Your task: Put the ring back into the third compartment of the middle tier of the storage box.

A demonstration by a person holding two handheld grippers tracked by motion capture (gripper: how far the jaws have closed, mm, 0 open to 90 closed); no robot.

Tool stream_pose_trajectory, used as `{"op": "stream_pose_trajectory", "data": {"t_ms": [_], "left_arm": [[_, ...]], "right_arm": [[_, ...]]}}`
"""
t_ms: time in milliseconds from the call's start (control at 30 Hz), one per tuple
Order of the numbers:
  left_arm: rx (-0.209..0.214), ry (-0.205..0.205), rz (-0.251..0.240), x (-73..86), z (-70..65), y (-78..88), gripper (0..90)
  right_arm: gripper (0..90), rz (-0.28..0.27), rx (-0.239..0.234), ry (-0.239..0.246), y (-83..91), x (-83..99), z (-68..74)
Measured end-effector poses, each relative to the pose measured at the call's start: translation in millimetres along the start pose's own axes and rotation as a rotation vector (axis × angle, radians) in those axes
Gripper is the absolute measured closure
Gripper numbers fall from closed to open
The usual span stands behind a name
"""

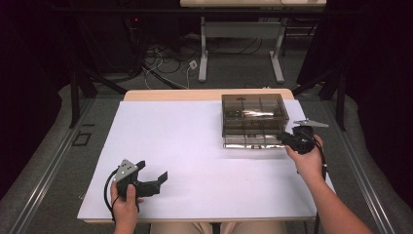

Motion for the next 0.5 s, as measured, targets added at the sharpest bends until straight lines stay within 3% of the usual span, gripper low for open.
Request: {"op": "stream_pose_trajectory", "data": {"t_ms": [500], "left_arm": [[-0.001,-0.001,0.002,0.2,0.2,-0.3,0.4]], "right_arm": [[76.3,0.008,0.014,-0.008,-3.6,3.7,-5.9]]}}
Point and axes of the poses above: each handheld gripper's, and its own axes: y roughly backward along the jaws, x roughly out of its underside, z roughly to its left, the point moved 4 cm from there along -y, roughly forward along the jaws, and after that the axes turned 9 degrees about -z, right-handed, at the moved point
